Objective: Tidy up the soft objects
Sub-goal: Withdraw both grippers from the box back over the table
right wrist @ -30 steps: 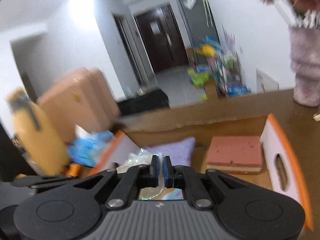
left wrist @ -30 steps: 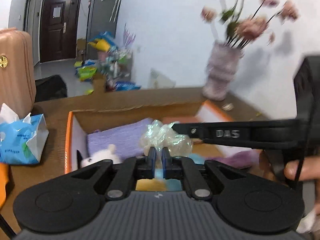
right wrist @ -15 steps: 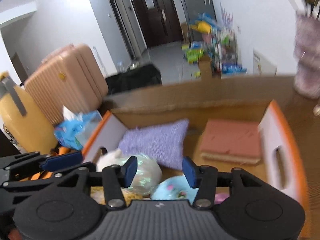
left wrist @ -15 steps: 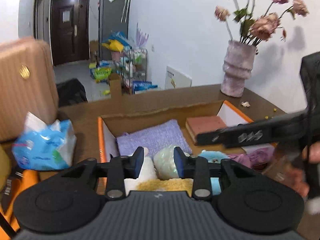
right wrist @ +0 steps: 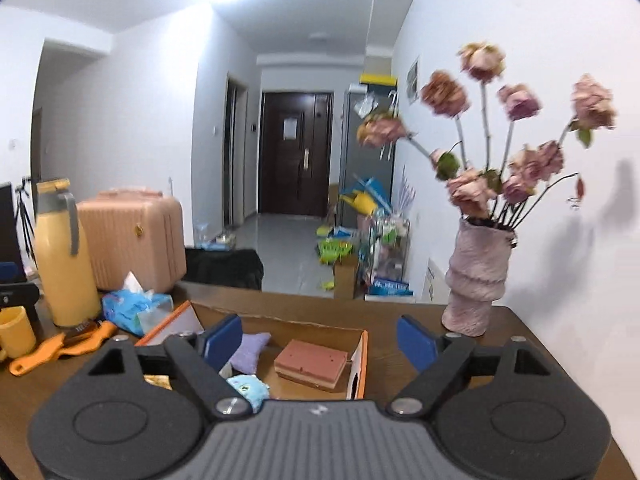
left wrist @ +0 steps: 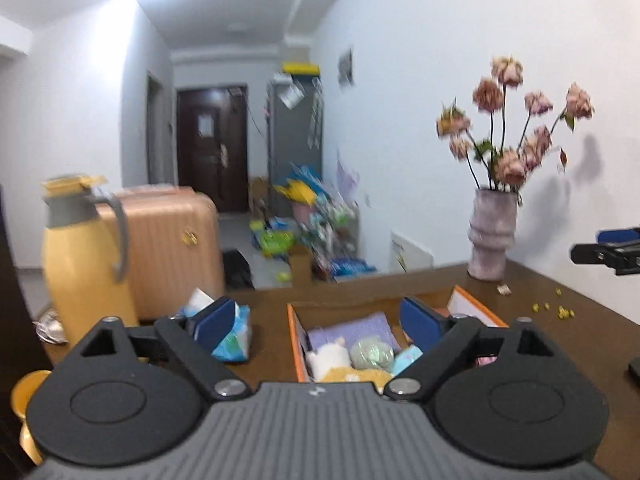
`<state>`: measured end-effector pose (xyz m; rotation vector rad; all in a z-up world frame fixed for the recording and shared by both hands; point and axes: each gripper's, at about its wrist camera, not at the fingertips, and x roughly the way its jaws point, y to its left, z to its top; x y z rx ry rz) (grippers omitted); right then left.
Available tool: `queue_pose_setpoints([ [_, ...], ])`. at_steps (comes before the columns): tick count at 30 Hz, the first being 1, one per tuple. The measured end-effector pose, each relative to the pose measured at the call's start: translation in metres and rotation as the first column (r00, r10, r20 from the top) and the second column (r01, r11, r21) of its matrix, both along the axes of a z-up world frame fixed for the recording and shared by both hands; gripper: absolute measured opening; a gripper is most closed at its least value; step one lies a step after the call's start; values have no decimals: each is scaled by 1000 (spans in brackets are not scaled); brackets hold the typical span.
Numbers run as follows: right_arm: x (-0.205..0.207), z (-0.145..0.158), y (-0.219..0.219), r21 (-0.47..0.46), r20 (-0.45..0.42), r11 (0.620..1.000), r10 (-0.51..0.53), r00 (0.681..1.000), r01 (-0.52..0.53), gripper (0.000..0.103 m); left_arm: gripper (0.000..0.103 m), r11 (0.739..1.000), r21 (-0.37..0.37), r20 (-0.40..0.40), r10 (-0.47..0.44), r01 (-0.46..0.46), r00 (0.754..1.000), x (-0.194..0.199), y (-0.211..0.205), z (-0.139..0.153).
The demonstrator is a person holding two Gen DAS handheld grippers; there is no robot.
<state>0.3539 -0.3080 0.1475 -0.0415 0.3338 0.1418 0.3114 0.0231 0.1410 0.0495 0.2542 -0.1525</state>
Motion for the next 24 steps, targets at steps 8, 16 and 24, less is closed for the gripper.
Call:
queue_pose_setpoints([
  [8,-95,-18,2,42,132,999,-20,991,14,96,103,996,-30,90,88,-86,992,-81,-3,-9],
  [16,-215,-91,17,107,160,994,12,987,-30,103,103,997,-76,55,32,-28,998,-189,-8,-82],
  [24,-282,-129,30,129,114,987,81,990,-96,103,103,999,-47,-2,-22,22,1000,-222,-14,-111],
])
